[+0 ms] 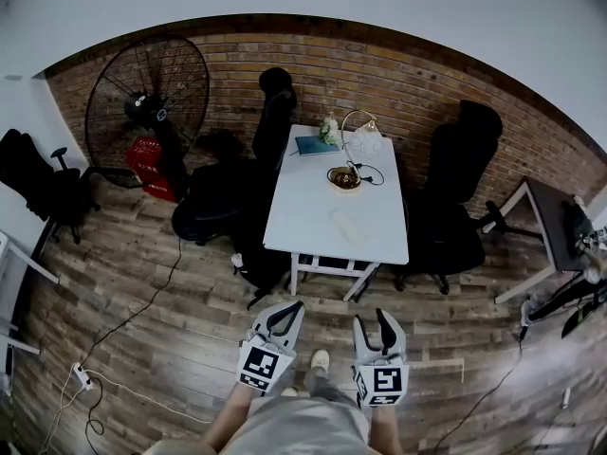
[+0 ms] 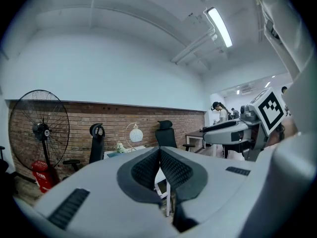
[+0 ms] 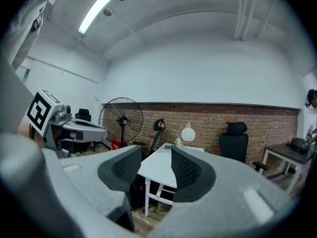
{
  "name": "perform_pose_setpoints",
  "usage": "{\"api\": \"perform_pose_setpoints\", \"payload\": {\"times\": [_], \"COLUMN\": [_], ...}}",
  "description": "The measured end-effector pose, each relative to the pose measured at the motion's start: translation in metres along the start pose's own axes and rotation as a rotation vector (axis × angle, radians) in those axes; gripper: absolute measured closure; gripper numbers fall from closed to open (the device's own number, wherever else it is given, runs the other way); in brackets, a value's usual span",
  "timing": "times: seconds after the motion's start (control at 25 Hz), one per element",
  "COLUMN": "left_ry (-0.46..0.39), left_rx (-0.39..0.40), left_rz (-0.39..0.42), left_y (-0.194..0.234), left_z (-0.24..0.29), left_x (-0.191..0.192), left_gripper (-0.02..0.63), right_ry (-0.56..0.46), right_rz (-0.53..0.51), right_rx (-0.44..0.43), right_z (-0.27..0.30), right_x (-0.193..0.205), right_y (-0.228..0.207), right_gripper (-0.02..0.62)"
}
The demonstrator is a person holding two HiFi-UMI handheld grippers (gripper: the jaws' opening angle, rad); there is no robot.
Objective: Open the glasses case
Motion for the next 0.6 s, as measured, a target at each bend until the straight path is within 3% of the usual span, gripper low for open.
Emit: {"api": "perform_pose_setpoints", "payload": {"times": [0.6], "left_ry": [0.006], "left_rx": [-0.059], "left_rz": [0.006], "left_y": [0.031], "left_z": [0.080], "left_x": [-0.014], "left_gripper": [0.600], "right_ry": [-0.008], "right_rz": [0.003], "right_rx": [-0.062], "right_z": [0.080], "right_x": [-0.005], "right_y": [-0.056], "right_gripper": [0.403]}}
Point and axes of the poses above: the fingertips, and each gripper's own axes: z forward along the fingers, y to its left, x out of its underside, the point moved 8 cm from there along -z, backward along the fingers, and after that the axes turned 9 degrees about x, right-handed, at the moved point
